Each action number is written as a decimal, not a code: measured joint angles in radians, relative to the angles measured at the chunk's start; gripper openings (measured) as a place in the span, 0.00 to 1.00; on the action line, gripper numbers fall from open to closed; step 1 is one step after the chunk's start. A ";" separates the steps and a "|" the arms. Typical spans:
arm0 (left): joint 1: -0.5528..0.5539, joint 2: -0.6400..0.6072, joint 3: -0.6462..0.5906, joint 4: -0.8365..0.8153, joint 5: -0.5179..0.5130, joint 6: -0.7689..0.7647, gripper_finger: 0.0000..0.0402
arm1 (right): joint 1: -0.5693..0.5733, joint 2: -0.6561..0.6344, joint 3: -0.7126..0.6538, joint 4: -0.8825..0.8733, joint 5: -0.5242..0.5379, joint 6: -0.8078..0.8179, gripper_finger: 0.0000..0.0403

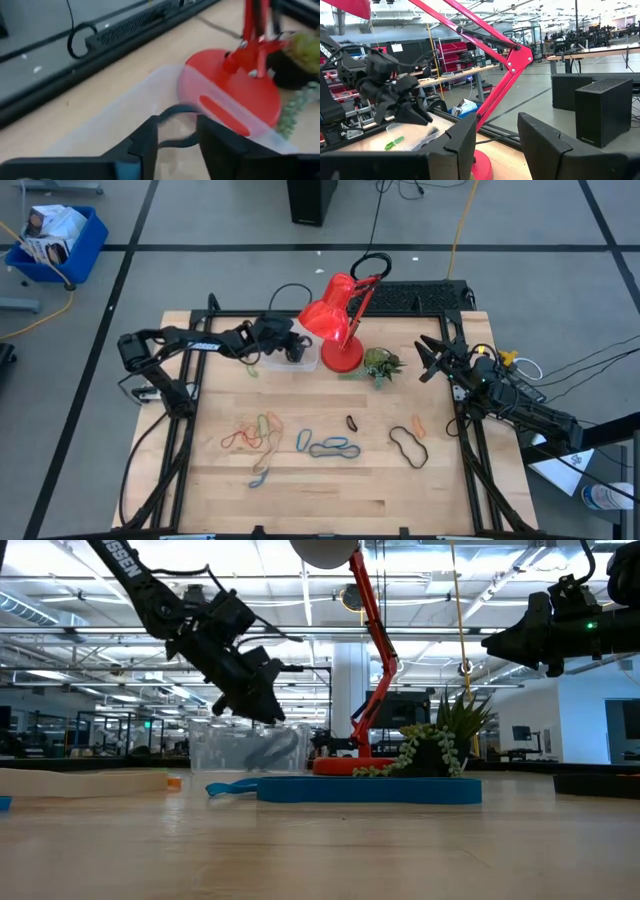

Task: Pick and place rubber bands into bin
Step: Put the top black rubber band into the transparent bin, then put the top green rubber band into the transparent bin

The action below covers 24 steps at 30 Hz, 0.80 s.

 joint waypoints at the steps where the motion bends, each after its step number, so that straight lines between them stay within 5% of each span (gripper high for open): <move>1: 0.000 -0.014 0.000 0.000 0.003 0.006 0.38 | 0.000 0.000 0.000 0.000 0.000 0.000 0.35; 21: -0.014 -0.489 0.000 -0.281 0.103 0.077 0.44 | 0.000 0.000 0.000 -0.007 0.001 -0.026 0.35; 24: -0.012 -0.526 0.000 -0.369 0.090 -0.008 0.44 | 0.000 0.000 0.000 -0.007 0.000 -0.026 0.35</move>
